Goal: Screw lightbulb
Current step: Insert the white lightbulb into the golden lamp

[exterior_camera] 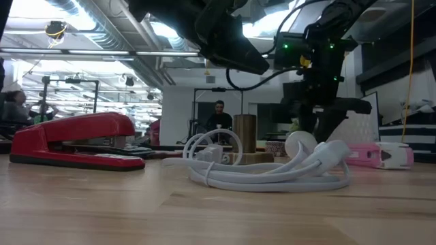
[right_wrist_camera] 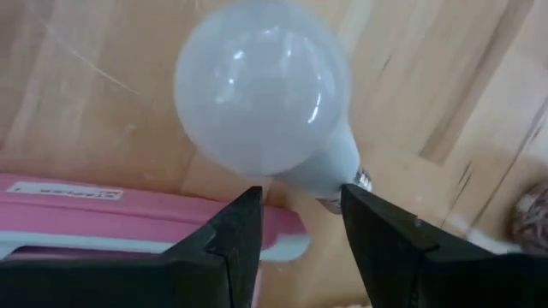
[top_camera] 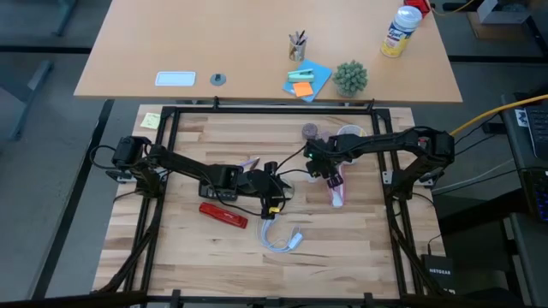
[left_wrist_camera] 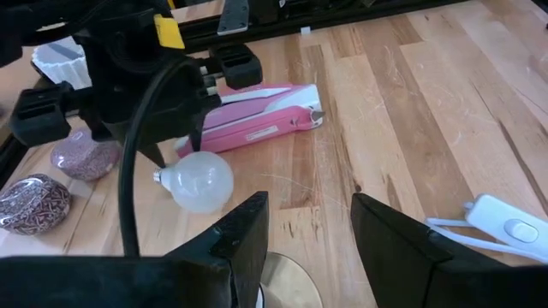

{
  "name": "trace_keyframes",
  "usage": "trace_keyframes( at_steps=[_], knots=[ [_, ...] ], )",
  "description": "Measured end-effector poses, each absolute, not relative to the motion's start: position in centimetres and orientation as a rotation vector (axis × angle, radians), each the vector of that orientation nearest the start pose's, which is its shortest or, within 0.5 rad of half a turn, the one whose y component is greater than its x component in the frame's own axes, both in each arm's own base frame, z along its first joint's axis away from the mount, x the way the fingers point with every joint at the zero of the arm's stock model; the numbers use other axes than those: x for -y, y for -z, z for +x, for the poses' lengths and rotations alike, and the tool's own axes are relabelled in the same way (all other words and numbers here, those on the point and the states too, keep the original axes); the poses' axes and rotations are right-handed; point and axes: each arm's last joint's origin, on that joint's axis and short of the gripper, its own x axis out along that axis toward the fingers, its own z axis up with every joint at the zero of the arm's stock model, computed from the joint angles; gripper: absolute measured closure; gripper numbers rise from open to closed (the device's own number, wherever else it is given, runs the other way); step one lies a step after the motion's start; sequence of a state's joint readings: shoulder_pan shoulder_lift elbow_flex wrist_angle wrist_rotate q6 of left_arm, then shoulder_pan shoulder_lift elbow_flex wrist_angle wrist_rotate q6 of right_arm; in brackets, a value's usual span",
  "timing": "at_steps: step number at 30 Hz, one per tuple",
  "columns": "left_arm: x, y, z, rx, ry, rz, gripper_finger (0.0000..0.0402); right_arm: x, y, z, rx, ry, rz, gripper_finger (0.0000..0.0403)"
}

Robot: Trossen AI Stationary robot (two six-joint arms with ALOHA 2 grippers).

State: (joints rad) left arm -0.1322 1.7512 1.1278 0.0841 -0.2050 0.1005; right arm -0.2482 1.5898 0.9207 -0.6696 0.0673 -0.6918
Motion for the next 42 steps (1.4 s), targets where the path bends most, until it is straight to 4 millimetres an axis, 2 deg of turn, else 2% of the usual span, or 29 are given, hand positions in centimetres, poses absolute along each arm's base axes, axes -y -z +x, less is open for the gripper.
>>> trace_keyframes(
  at_steps=[8, 14, 20, 35, 42],
  knots=[
    [4.5, -22.0, 38.1, -0.535, -0.044, 0.189, 0.0243, 7.2, -16.9, 27.8, -1.26, -0.245, -0.537, 0.0238],
    [4.5, -22.0, 38.1, -0.534, -0.044, 0.189, 0.0243, 7.5, -15.0, 29.0, -1.26, -0.247, -0.547, 0.0237],
    [4.5, -21.9, 38.1, -0.54, -0.048, 0.178, 0.0243, 7.9, -13.7, 30.5, -1.188, -0.16, -0.488, 0.0236],
    [4.5, -21.8, 38.0, -0.558, -0.06, 0.126, 0.0243, 7.7, -13.4, 30.6, -1.141, -0.116, -0.192, 0.0237],
    [5.0, -23.3, 37.1, -0.538, -0.055, 0.092, 0.0243, 7.7, -13.4, 30.7, -1.138, -0.097, -0.16, 0.0237]
  ],
)
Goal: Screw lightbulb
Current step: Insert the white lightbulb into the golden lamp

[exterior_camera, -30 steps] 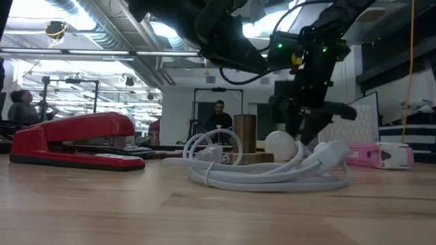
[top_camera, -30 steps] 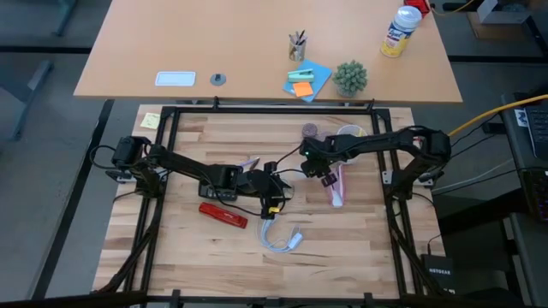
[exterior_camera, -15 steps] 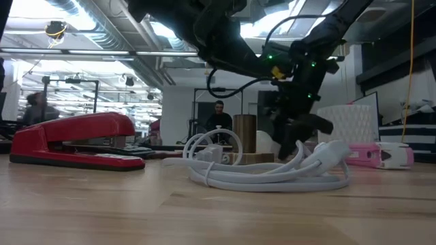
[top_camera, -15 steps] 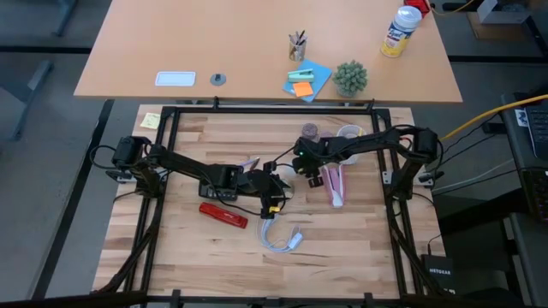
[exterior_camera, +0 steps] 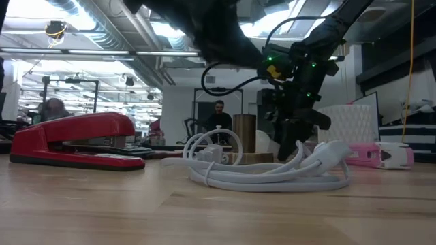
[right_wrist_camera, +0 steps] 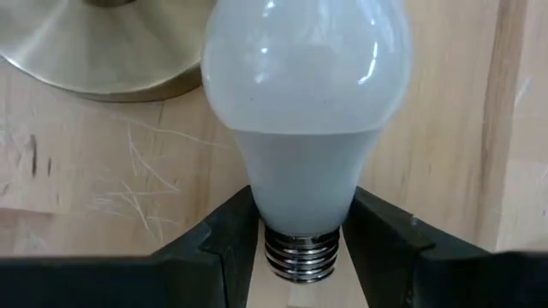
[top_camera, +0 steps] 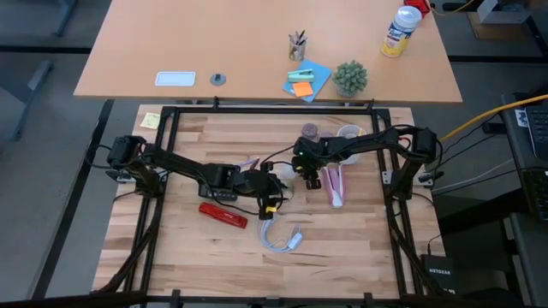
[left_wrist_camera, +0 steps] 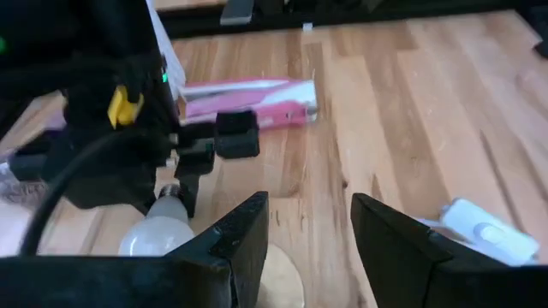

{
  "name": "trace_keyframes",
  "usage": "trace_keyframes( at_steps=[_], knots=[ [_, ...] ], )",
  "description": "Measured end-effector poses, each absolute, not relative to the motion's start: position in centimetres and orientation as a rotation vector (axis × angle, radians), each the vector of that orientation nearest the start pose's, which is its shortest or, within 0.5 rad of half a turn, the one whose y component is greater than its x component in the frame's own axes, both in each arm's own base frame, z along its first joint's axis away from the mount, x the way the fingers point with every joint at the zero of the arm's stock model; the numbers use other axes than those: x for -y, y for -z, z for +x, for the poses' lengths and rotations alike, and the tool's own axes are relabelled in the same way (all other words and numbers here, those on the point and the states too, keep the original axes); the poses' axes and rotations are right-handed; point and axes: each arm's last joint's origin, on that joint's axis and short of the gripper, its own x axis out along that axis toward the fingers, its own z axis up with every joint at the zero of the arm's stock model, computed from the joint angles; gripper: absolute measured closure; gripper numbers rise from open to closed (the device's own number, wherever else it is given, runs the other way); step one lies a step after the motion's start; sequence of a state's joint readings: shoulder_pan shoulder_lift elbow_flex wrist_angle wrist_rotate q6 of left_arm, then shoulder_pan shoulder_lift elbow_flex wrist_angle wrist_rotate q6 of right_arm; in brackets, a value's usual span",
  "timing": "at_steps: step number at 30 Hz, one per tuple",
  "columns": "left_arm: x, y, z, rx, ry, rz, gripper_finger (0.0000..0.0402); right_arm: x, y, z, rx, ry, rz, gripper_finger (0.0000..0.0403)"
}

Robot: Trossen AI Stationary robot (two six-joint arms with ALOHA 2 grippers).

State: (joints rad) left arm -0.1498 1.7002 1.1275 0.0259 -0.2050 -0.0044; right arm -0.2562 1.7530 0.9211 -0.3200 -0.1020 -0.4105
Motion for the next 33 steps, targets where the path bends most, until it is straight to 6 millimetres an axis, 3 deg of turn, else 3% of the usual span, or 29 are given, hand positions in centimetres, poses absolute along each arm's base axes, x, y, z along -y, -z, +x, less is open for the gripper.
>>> trace_keyframes(
  at_steps=[8, 13, 20, 33],
  knots=[
    [5.6, -26.2, 35.1, -0.514, -0.03, 0.093, 0.0243, 7.8, -13.9, 30.8, -1.131, -0.084, -0.143, 0.0237],
    [5.9, -27.5, 34.2, -0.497, -0.019, 0.092, 0.0243, 8.0, -15.5, 31.7, -1.141, -0.085, -0.141, 0.0237],
    [5.7, -27.9, 33.1, -0.548, -0.042, 0.043, 0.0243, 8.4, -19.0, 33.2, -1.144, -0.063, -0.156, 0.0237],
    [5.3, -26.6, 30.7, -0.805, -0.171, -0.087, 0.0243, 9.0, -24.6, 34.2, -1.189, 0.029, -0.158, 0.0237]
  ],
)
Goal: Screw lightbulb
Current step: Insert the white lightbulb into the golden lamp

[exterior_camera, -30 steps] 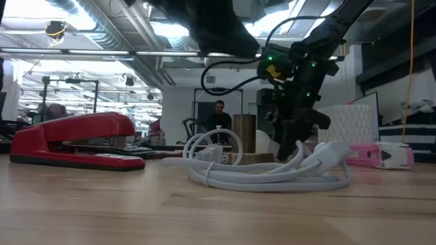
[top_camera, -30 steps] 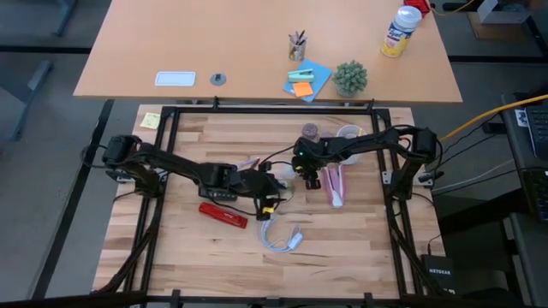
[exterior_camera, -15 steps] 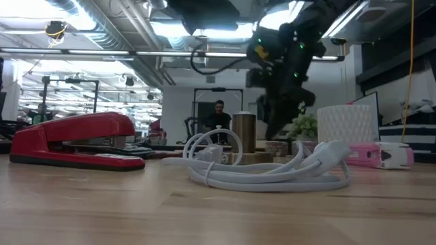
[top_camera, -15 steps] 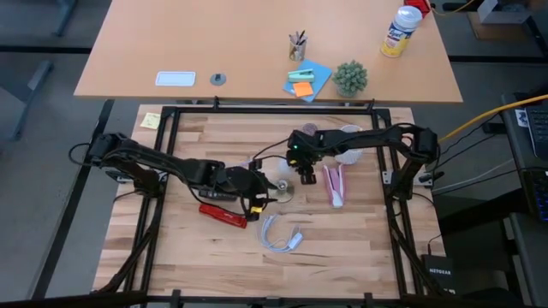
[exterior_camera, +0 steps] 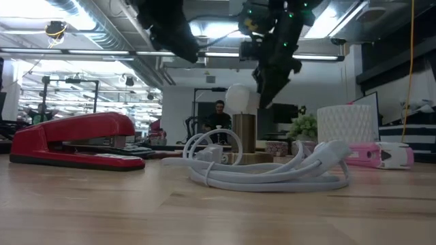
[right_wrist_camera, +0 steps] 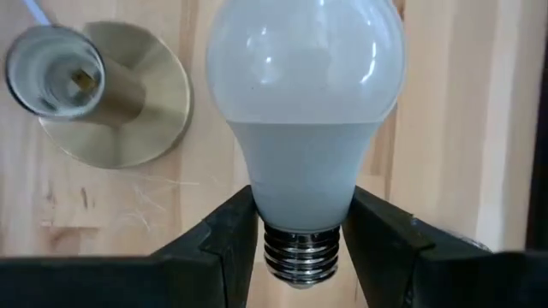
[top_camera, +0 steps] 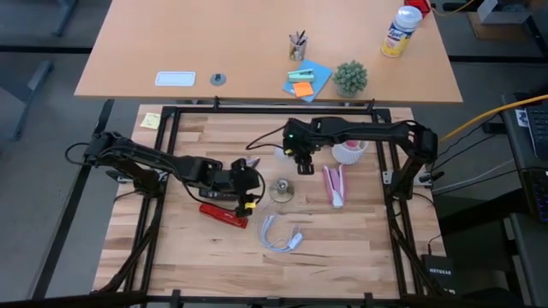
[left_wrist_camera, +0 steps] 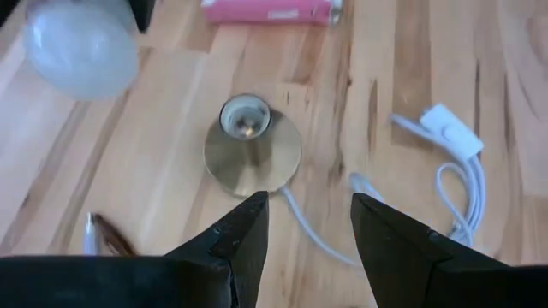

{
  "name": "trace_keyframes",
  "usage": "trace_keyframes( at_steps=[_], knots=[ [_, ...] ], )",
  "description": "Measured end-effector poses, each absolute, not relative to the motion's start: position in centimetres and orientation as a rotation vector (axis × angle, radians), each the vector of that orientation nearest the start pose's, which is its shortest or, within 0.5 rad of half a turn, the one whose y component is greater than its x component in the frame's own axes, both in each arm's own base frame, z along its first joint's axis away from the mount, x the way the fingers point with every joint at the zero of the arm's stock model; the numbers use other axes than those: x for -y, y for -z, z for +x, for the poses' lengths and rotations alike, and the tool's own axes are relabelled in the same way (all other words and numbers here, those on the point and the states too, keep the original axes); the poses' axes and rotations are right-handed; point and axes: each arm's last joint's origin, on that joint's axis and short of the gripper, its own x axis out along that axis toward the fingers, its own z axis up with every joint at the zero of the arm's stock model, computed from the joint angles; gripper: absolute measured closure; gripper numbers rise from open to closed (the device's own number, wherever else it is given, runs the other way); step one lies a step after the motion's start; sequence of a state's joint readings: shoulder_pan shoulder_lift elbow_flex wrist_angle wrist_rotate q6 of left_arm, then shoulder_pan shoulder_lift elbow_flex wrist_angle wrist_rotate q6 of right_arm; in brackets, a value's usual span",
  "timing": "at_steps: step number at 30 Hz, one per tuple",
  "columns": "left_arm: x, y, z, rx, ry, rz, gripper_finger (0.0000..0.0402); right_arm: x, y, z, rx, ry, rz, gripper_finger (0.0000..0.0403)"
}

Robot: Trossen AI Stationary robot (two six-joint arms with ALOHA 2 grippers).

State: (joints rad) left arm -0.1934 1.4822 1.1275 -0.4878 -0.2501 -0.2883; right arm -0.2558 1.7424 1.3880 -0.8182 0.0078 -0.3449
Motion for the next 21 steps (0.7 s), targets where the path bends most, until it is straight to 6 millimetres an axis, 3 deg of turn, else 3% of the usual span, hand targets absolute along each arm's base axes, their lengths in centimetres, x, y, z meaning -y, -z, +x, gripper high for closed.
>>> trace_keyframes(
  at_steps=[7, 11, 16, 21],
  knots=[
    [5.4, -26.4, 30.4, -0.839, -0.175, -0.085, 0.0243, 8.4, -27.0, 34.1, -1.171, -0.105, -0.013, 0.0237],
    [5.4, -26.3, 30.3, -0.847, -0.185, -0.099, 0.0243, 7.8, -29.7, 33.0, -1.119, -0.179, 0.049, 0.0237],
    [5.3, -26.2, 30.2, -0.862, -0.197, -0.113, 0.0243, 7.0, -34.4, 29.5, -1.029, -0.112, 0.016, 0.0237],
    [5.3, -26.2, 30.2, -0.854, -0.215, -0.109, 0.0243, 5.8, -39.5, 24.0, -0.884, 0.007, 0.023, 0.0237]
  ],
)
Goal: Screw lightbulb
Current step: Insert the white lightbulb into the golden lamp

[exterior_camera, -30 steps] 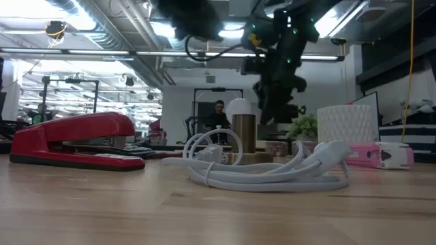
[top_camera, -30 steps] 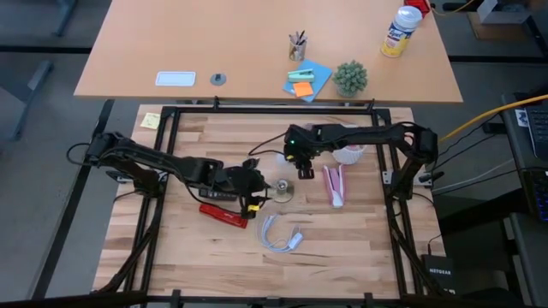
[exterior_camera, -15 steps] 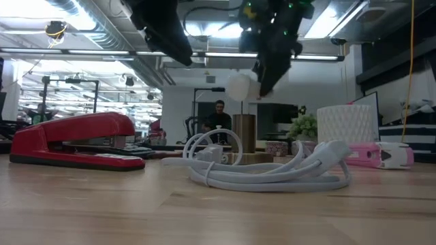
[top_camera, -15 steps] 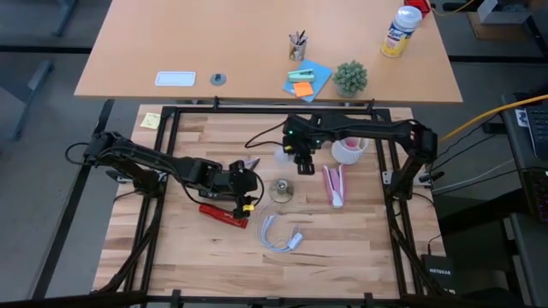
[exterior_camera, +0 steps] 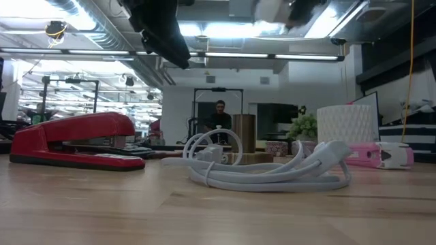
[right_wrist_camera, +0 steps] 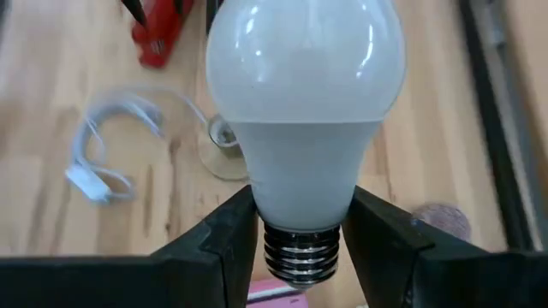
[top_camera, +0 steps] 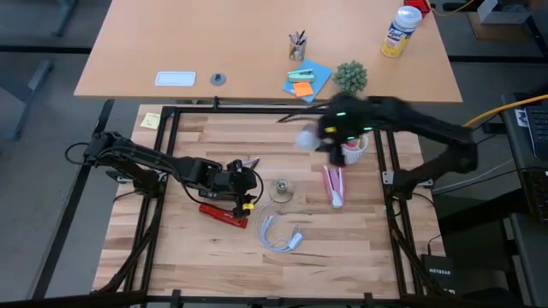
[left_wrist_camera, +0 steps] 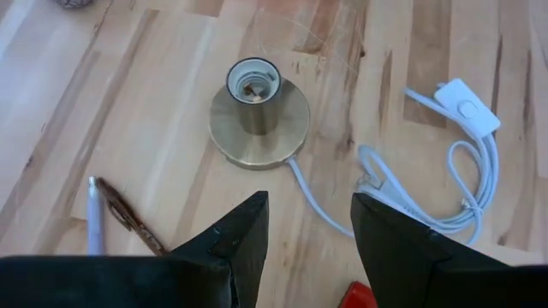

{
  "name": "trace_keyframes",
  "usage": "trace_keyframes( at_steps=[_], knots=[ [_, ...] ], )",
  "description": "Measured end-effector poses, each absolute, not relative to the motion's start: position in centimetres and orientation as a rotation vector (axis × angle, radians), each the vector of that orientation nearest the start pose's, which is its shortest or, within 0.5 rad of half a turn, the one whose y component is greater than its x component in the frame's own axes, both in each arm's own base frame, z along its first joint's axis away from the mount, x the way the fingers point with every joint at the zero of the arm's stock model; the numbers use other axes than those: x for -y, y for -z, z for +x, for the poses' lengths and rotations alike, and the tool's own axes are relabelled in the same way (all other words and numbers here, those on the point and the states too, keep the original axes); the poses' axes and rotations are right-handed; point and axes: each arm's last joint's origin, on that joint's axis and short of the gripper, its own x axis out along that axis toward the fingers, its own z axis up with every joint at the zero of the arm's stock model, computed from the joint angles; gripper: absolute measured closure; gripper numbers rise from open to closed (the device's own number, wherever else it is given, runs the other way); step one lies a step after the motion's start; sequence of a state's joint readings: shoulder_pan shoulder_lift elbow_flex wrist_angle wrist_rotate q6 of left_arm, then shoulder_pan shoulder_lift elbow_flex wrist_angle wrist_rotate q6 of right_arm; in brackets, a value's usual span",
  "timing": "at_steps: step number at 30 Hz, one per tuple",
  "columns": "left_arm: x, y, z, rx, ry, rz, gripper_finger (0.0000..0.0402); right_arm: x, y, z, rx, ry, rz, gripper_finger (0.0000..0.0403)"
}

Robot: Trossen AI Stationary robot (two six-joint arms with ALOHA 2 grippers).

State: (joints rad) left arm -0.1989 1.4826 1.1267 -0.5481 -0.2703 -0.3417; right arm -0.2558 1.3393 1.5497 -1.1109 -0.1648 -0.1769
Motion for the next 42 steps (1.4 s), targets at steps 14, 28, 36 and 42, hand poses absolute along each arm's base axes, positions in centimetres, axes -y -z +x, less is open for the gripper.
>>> trace_keyframes(
  at_steps=[14, 28, 36, 42],
  knots=[
    [5.2, -26.3, 30.3, -0.823, -0.263, -0.148, 0.0243, 2.9, -36.7, 12.6, -0.212, 0.138, 0.244, 0.0237],
    [5.7, -26.5, 31.1, -0.679, -0.274, -0.218, 0.0243, 2.0, -20.6, 15.9, 0.25, 0.085, 0.372, 0.0237],
    [5.6, -25.7, 32.4, -0.478, -0.333, -0.213, 0.0243, -0.5, -18.1, 18.9, 0.111, 0.149, 0.259, 0.0237],
    [5.3, -24.9, 33.1, -0.409, -0.445, -0.203, 0.0243, -1.3, -16.5, 21.5, 0.1, 0.177, 0.212, 0.0237]
  ],
)
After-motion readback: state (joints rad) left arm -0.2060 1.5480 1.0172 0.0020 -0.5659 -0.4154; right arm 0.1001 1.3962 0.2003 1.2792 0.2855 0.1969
